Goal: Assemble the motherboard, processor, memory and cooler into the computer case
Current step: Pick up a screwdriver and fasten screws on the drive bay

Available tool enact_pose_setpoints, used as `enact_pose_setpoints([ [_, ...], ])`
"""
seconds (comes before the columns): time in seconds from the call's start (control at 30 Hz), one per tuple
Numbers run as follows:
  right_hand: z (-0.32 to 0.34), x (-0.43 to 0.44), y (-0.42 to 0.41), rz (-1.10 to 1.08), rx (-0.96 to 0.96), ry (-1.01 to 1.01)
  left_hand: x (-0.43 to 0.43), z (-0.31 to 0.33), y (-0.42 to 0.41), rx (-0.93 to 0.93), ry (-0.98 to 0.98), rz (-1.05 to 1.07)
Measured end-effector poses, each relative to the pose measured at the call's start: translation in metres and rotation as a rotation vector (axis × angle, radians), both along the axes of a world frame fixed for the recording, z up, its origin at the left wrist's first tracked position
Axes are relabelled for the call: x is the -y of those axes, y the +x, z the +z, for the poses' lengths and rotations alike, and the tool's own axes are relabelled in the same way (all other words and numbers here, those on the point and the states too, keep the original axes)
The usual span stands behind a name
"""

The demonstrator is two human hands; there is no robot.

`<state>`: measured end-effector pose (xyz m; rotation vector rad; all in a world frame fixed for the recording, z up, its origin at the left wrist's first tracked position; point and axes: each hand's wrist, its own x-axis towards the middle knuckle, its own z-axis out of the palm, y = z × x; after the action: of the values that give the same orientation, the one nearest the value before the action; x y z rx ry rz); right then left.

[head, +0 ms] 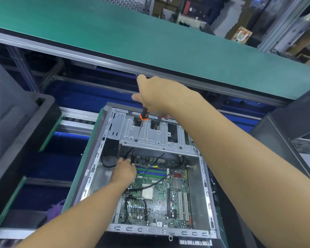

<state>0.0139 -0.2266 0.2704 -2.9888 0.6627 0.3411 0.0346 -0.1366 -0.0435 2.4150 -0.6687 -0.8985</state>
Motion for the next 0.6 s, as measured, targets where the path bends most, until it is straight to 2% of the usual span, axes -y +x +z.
enact_pose_setpoints([
  [0.07, 0.003, -0.003, 0.0, -0.02, -0.011, -0.01, 0.0, -0.001, -0.001, 0.019, -0.004, 0.001],
  [0.2, 0.013, -0.004, 0.0, 0.037, -0.183, 0.002, 0.0, -0.002, -0.001, 0.017, -0.018, 0.024],
  [0.3, 0.014, -0.001, 0.0, 0.083, -0.151, 0.009, 0.002, -0.001, -0.001, -0.011, -0.026, 0.08],
  [0.43, 0.009, -0.003, 0.002, 0.07, -0.13, -0.093, 0.003, -0.001, 0.0, -0.003, -0.042, 0.106],
  [0.53, 0.004, 0.0, 0.001, -0.027, -0.053, 0.057, 0.003, 0.0, 0.0, 0.014, -0.042, 0.11],
  [0.6, 0.004, 0.001, 0.002, -0.023, -0.074, 0.104, 0.004, 0.001, 0.0, 0.022, -0.038, 0.111],
])
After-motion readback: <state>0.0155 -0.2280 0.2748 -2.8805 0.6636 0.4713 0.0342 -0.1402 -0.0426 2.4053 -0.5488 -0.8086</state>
